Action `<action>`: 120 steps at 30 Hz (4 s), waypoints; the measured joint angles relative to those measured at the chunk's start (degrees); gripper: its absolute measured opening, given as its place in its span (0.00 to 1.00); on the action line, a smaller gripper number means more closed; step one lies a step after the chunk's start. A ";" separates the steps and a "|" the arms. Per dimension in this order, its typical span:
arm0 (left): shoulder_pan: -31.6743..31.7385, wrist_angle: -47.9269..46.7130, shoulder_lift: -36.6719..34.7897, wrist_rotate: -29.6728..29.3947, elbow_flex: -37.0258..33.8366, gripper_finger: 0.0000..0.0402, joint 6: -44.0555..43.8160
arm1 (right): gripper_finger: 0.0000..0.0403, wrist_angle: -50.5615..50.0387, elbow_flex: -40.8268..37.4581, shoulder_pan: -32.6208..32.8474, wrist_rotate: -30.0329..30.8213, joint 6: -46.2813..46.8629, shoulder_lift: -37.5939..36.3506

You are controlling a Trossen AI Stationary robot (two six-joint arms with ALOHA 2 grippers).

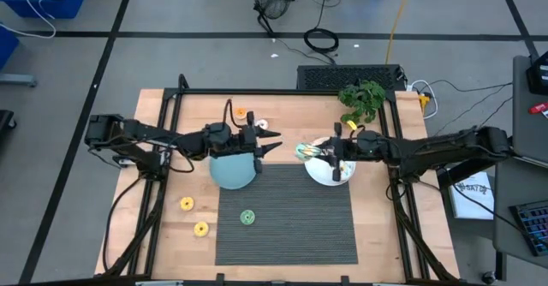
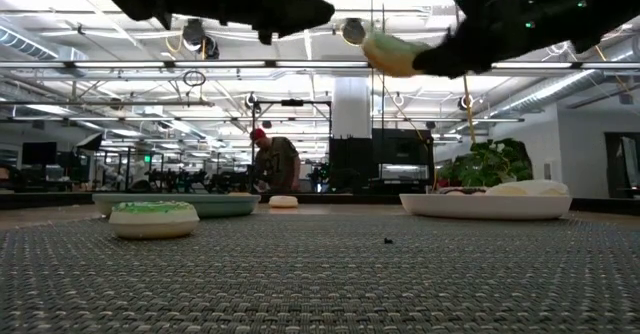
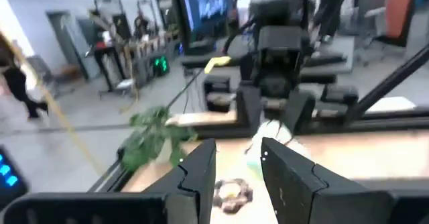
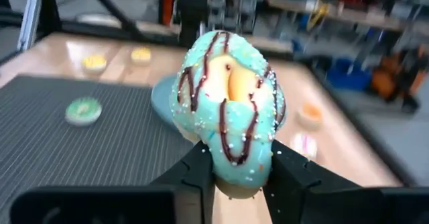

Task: Pick & Place donuts
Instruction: Put the large blue donut on the white plate, then put the small green donut on the blue plate

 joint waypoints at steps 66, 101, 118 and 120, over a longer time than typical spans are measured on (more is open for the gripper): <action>0.07 -6.11 -0.21 -1.99 -0.07 0.31 0.26 | 0.20 2.08 -17.49 0.00 4.42 8.81 0.79; 0.07 -8.27 -0.19 -1.97 -0.07 0.31 -1.53 | 0.63 -2.02 -17.49 0.00 4.36 14.02 -19.10; 0.07 -8.21 -0.19 -1.97 -0.07 0.31 -5.46 | 0.62 -22.20 -17.49 -0.04 1.90 9.41 -47.58; 0.07 -8.19 -0.19 -1.96 -0.07 0.31 -6.51 | 0.62 -24.75 -17.49 -0.02 -0.22 8.72 -50.76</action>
